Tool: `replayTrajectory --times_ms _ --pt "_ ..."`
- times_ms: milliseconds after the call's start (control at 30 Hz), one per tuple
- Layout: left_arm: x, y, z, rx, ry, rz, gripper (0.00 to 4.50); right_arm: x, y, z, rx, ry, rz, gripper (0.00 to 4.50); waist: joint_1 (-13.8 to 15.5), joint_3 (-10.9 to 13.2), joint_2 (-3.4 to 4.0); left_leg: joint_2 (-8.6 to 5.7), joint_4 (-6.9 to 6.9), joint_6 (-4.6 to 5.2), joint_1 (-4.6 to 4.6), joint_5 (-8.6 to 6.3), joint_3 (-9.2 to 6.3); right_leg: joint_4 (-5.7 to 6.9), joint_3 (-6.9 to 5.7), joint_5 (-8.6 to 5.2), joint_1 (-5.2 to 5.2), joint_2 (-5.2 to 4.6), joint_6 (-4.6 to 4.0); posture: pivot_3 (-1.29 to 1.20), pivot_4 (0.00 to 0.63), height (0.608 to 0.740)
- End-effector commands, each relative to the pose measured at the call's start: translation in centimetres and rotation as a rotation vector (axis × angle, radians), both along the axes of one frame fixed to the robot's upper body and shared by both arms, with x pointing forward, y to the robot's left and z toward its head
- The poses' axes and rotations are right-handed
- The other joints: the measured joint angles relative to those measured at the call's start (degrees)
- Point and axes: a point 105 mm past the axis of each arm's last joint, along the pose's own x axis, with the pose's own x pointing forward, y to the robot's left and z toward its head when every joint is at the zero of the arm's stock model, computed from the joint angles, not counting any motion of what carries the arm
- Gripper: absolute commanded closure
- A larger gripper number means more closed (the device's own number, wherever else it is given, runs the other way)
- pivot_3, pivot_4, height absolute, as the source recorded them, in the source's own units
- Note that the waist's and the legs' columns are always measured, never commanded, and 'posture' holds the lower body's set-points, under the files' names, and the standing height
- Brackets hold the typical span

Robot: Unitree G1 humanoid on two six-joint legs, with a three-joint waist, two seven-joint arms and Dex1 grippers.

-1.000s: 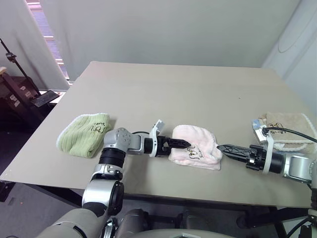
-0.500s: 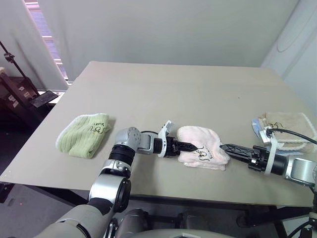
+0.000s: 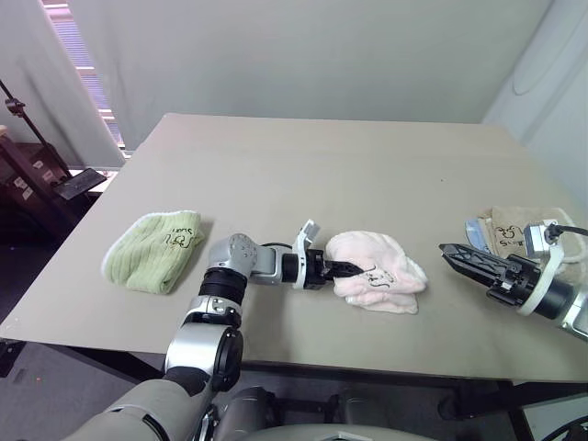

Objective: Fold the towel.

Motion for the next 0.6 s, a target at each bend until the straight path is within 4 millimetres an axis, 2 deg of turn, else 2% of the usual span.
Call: replayTrajectory --times_ms 33,167,300,467,533,600 --pt "1.3 0.7 5.7 -0.127 -0.177 0.034 4.47 0.7 0.2 0.3 -0.007 -0.041 -0.021 0.0 -0.1 0.0 0.0 0.0 0.0 0.0 -0.01 0.0 0.0 0.0 0.0 0.0 0.0 0.0 0.0 0.0 0.0 0.724" --pt "2.6 2.7 9.0 -0.174 -0.305 0.151 4.47 1.5 0.9 -0.5 -0.006 -0.045 -0.031 0.0 -0.3 0.0 0.02 0.01 -0.02 0.0 -0.01 0.0 0.0 0.0 0.01 0.0 0.0 0.01 0.0 0.0 0.0 0.724" --pt "4.2 6.1 11.4 -0.155 -0.404 0.34 4.47 2.0 2.3 -1.3 -0.024 -0.044 0.009 0.0 -0.5 0.0 0.05 0.02 -0.03 0.02 0.0 0.02 0.0 0.02 0.01 0.01 0.0 0.05 0.02 0.0 0.0 0.724" --pt "6.0 12.8 12.9 -0.02 -0.49 0.709 4.47 3.0 3.7 -1.7 -0.059 -0.062 0.078 0.0 -1.1 0.0 0.04 0.03 -0.02 0.03 0.0 0.03 0.0 0.04 0.02 0.09 0.01 0.1 0.15 0.0 0.0 0.724" --pt "5.9 15.0 13.2 0.009 -0.482 0.812 4.47 3.4 4.0 -1.7 -0.085 -0.084 0.097 0.0 -1.2 0.0 0.02 0.03 -0.03 0.03 0.01 0.03 0.0 0.04 0.02 0.1 0.03 0.11 0.18 0.0 0.0 0.724" --pt "5.1 17.9 13.6 0.01 -0.485 0.924 4.47 4.0 4.5 -1.9 -0.112 -0.118 0.121 0.0 -1.3 0.0 0.0 0.04 -0.02 0.02 0.01 0.03 0.0 0.03 0.02 0.1 0.04 0.13 0.19 0.0 0.0 0.724"
